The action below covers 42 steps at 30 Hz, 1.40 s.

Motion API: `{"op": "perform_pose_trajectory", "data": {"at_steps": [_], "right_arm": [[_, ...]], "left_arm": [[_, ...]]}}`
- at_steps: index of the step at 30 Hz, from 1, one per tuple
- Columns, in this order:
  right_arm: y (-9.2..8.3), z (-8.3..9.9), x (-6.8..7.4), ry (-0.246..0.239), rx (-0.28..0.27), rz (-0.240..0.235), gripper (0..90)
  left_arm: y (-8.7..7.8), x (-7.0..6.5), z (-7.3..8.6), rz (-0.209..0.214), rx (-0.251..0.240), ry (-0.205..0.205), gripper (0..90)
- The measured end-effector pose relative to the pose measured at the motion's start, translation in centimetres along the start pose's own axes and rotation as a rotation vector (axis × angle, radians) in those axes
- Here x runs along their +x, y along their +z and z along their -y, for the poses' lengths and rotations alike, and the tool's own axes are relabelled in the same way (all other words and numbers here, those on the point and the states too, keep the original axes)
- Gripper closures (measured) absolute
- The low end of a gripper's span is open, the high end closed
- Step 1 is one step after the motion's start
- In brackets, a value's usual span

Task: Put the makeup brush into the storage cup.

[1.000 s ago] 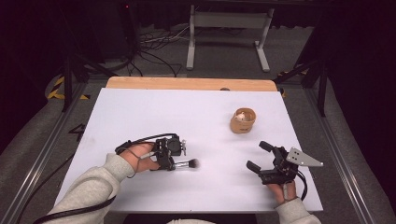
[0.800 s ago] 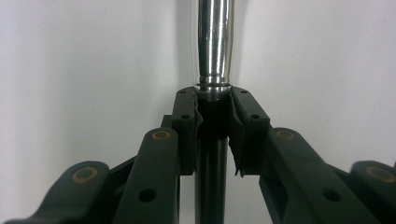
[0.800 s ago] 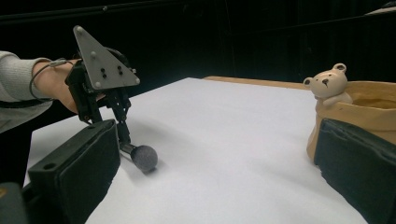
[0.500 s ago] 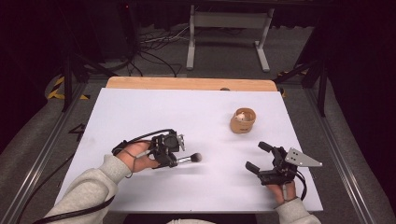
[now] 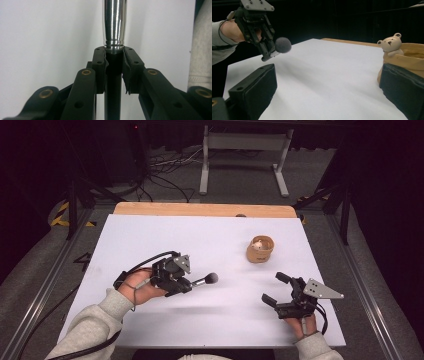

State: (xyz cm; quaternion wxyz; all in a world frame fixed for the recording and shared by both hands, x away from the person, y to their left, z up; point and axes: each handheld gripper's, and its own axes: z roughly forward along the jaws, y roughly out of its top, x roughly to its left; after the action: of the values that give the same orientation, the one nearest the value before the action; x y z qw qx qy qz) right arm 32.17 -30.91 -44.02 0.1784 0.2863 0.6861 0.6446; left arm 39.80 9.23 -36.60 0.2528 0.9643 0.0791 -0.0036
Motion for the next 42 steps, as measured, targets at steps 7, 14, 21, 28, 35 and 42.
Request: {"op": "perform_pose_trajectory", "data": {"at_steps": [7, 14, 21, 28, 35, 42], "right_arm": [[0.0, 0.0, 0.0, -0.002, 0.004, -0.001, 1.5], [0.0, 0.0, 0.1, -0.006, 0.009, -0.001, 1.6], [0.1, 0.0, 0.1, -0.008, 0.012, 0.000, 1.6], [0.1, 0.1, 0.1, -0.010, 0.016, -0.003, 1.6], [0.1, 0.1, 0.2, -0.014, 0.018, -0.004, 1.5], [0.3, 0.1, 0.4, -0.018, 0.024, -0.010, 1.5]], "left_arm": [[-0.7, -0.6, 0.6, -0.007, -0.126, -0.008, 74.5], [-0.9, -1.1, 1.4, -0.009, -0.285, -0.011, 74.5], [-0.3, -1.9, 1.9, 0.015, -0.491, 0.031, 74.5], [0.5, -2.5, 2.3, 0.039, -0.617, 0.064, 74.6], [1.3, -2.6, 2.5, 0.066, -0.701, 0.083, 74.6], [2.3, -2.3, 3.0, 0.081, -0.776, 0.095, 74.5]]}}
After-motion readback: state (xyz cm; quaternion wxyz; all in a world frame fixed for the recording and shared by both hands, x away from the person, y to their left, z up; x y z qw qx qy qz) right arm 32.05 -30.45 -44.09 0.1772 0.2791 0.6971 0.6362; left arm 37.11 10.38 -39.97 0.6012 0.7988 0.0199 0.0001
